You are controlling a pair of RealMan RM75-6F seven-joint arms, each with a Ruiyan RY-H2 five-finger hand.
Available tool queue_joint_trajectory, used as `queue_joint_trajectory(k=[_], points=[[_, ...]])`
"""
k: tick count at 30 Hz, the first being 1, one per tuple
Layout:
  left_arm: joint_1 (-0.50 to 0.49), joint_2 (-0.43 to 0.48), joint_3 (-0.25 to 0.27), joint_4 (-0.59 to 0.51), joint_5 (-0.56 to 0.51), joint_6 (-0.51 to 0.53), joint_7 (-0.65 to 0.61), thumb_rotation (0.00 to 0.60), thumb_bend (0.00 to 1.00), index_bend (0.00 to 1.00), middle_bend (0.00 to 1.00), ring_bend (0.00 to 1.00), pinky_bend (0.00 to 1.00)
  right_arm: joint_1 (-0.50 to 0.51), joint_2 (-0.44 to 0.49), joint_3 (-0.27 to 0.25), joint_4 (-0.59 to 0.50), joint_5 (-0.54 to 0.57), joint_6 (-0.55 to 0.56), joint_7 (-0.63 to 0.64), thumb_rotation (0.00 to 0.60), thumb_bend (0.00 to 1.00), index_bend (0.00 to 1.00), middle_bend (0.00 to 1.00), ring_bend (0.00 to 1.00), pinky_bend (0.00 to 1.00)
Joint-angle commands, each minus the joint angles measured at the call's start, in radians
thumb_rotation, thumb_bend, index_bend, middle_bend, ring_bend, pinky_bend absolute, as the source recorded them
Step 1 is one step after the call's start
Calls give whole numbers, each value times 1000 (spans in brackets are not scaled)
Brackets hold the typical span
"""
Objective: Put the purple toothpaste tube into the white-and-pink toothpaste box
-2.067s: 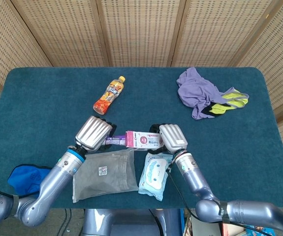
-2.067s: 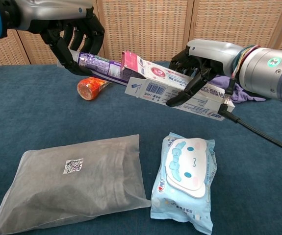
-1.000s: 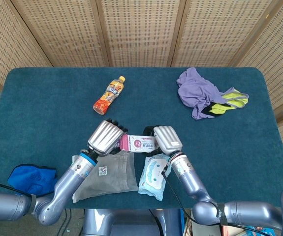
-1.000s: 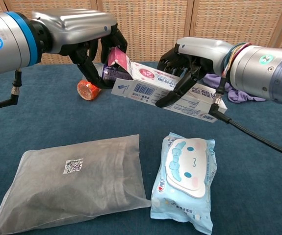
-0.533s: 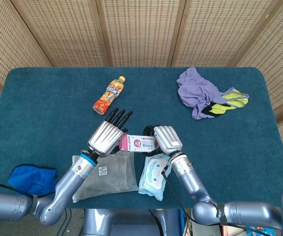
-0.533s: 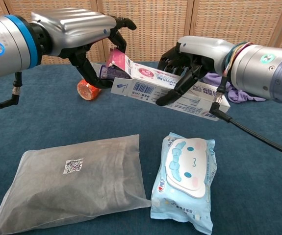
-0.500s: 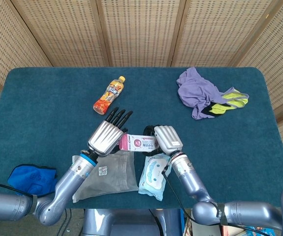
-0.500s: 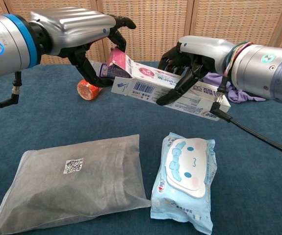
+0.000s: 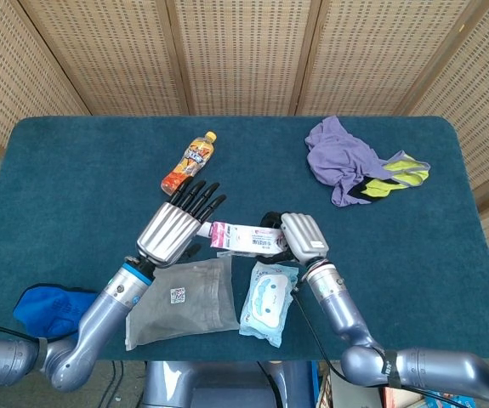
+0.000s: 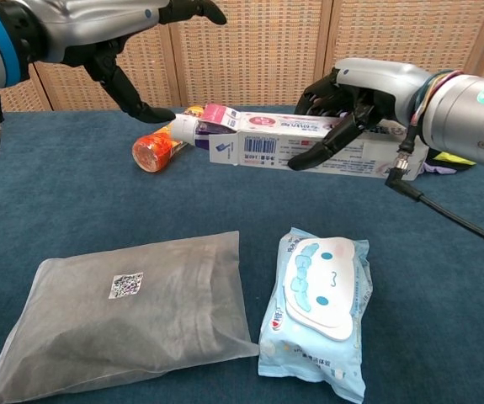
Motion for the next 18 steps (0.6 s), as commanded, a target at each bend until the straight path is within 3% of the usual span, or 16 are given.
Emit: queue_joint_trajectory(k=[1, 7, 13, 18], points=[[22, 25, 0, -18, 28, 6, -38, 600, 272, 55, 0, 0, 0, -16, 10, 7, 1, -1, -6, 38, 600, 151, 569, 535, 415, 408], [78, 70, 22, -39, 119, 33, -115, 600, 272, 54, 0, 0, 0, -57, 40, 28, 3, -7, -17, 137, 600, 151, 574, 539, 418, 421], [157, 110, 50, -38, 236, 90, -226, 600, 272, 54, 0, 0, 0, -134, 63, 79, 3, -12, -25, 346, 600, 152, 600, 572, 448, 460], [199, 141, 59, -13, 275, 104, -291, 600, 272, 54, 0, 0, 0, -185, 77, 100, 16, -26, -54, 490, 600, 151, 600, 573, 450, 469]])
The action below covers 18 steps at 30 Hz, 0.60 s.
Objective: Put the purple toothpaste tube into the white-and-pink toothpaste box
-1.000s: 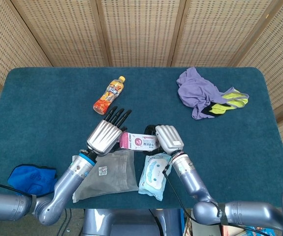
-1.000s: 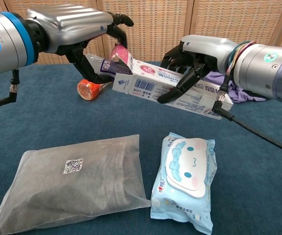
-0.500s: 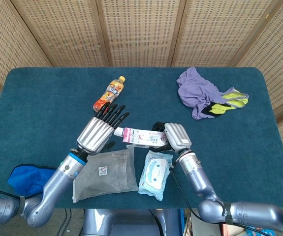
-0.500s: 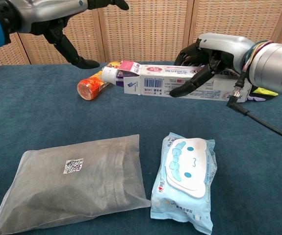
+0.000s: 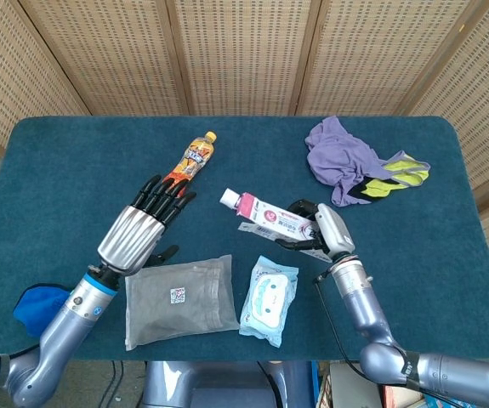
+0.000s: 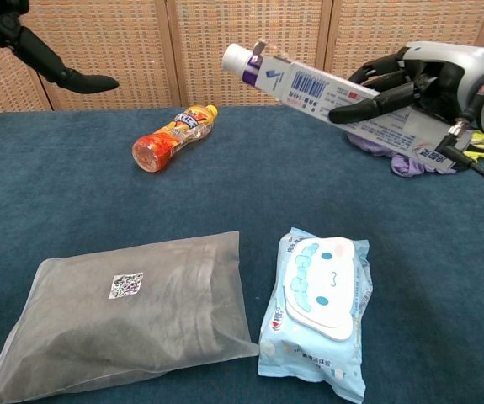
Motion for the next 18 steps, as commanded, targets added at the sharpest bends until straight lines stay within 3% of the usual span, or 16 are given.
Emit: queue_joint_trajectory(k=[1, 6, 13, 18], points=[[28, 26, 8, 18, 19, 11, -32, 600, 272, 54, 0, 0, 0, -58, 17, 25, 16, -25, -26, 121, 600, 151, 600, 573, 450, 469], [66, 53, 12, 23, 59, 29, -82, 600, 272, 54, 0, 0, 0, -103, 18, 31, 41, -99, -27, 243, 600, 151, 600, 574, 450, 469], [119, 56, 24, 48, 123, 59, -112, 600, 272, 54, 0, 0, 0, -171, -3, 42, 104, -286, -1, 513, 600, 151, 600, 574, 450, 469], [130, 54, 18, 60, 131, 45, -110, 600, 272, 54, 0, 0, 0, -184, -9, 27, 152, -338, 8, 563, 600, 151, 600, 573, 450, 469]])
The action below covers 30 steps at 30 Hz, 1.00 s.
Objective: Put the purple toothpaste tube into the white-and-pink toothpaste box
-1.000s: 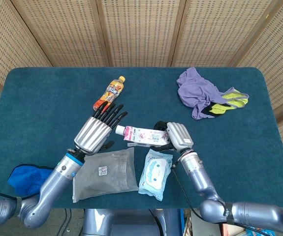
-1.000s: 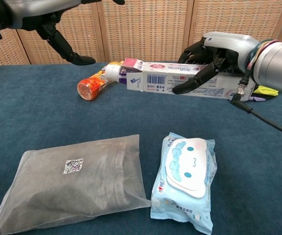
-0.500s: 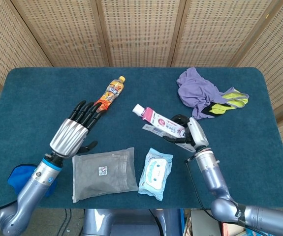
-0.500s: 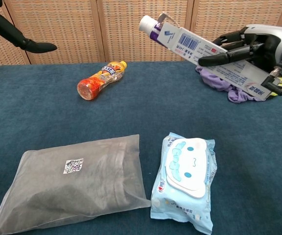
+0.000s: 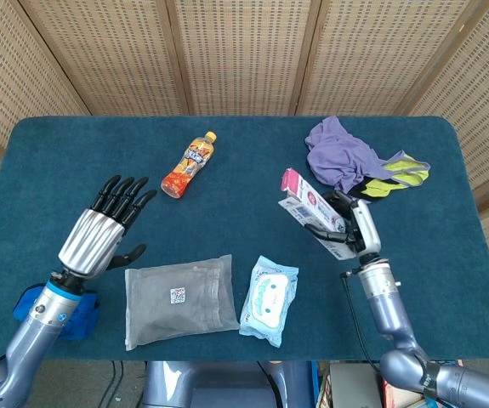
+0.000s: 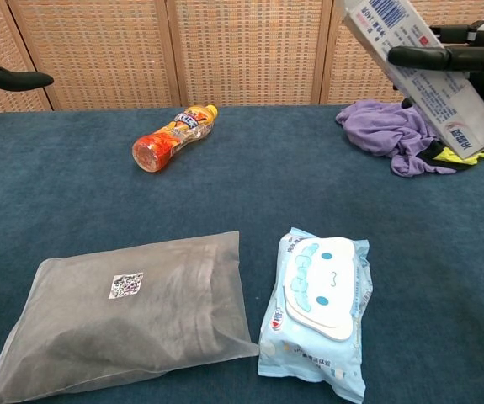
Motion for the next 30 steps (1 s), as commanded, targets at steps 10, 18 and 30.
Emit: queue_joint_trajectory(k=[10, 18, 30], points=[[46, -2, 1, 46, -23, -35, -10, 600, 272, 54, 0, 0, 0, -57, 6, -135, 211, -95, 124, -348, 600, 151, 600, 569, 450, 469], [86, 2, 10, 68, -3, -24, -41, 600, 272, 54, 0, 0, 0, -97, -5, -225, 313, -156, 201, -563, 600, 151, 600, 566, 450, 469], [141, -3, 26, 103, 61, 5, -89, 600, 272, 54, 0, 0, 0, -154, -28, -292, 393, -153, 194, -620, 600, 152, 600, 550, 450, 468]])
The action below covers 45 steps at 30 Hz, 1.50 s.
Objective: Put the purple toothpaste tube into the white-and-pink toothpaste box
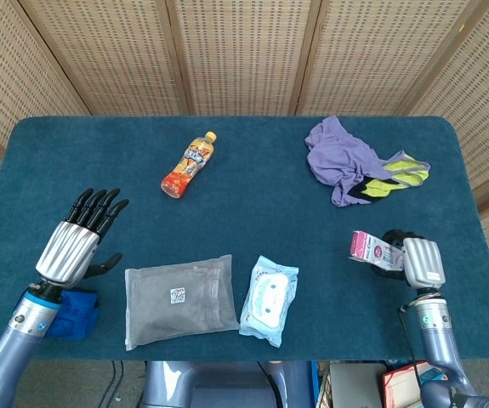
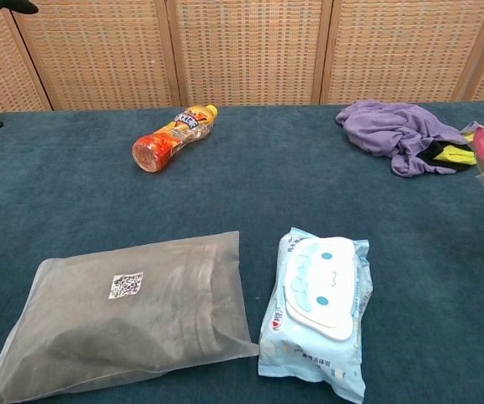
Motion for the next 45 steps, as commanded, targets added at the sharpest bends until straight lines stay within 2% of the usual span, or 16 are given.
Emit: queue_joint_trajectory(k=[1, 4, 7, 9, 10, 12, 14, 18, 25, 31, 36, 45], points=[[7, -4, 2, 7, 7, 0, -5, 600, 272, 54, 0, 0, 0, -9, -13, -11, 16, 2, -14, 1, 600, 152, 600, 547, 450, 468], [14, -8, 3, 13, 13, 0, -11, 600, 272, 54, 0, 0, 0, -11, -24, -17, 30, 2, -27, 7, 600, 151, 600, 526, 448, 451], [20, -15, 3, 21, 19, -1, -17, 600, 272, 54, 0, 0, 0, -7, -39, -25, 42, -5, -48, 13, 600, 150, 567, 447, 382, 353], [24, -20, 2, 28, 23, -6, -20, 600, 272, 54, 0, 0, 0, -2, -44, -29, 40, -12, -71, 31, 600, 151, 472, 345, 267, 228], [25, -22, 1, 30, 24, -7, -20, 600, 272, 54, 0, 0, 0, 1, -44, -33, 38, -18, -81, 40, 600, 152, 403, 262, 173, 138], [27, -25, -1, 33, 27, -10, -21, 600, 272, 54, 0, 0, 0, 6, -39, -42, 31, -24, -108, 53, 600, 150, 278, 114, 44, 33], [29, -26, -5, 35, 27, -14, -22, 600, 272, 54, 0, 0, 0, 15, -25, -51, 12, -27, -148, 67, 600, 136, 134, 10, 0, 0], [34, -26, -11, 38, 25, -18, -28, 600, 272, 54, 0, 0, 0, 24, -7, -54, -11, -37, -168, 58, 600, 72, 9, 0, 0, 0], [49, -21, -15, 32, 14, -24, -42, 600, 272, 54, 0, 0, 0, 21, 25, -42, -51, -46, -146, 43, 600, 13, 0, 0, 0, 0], [86, -4, 3, 20, 5, -9, -16, 600, 271, 39, 0, 0, 0, -21, 74, -49, -87, -118, -7, -36, 600, 12, 0, 0, 0, 0], [165, -3, 34, 27, 34, 90, 21, 600, 272, 18, 0, 0, 0, -90, 111, -64, -102, -193, 171, -160, 600, 14, 0, 0, 0, 0], [289, -55, 95, 125, 91, 205, -23, 600, 271, 13, 0, 0, 0, -186, 132, -103, -46, -235, 292, -139, 600, 16, 0, 0, 0, 0]])
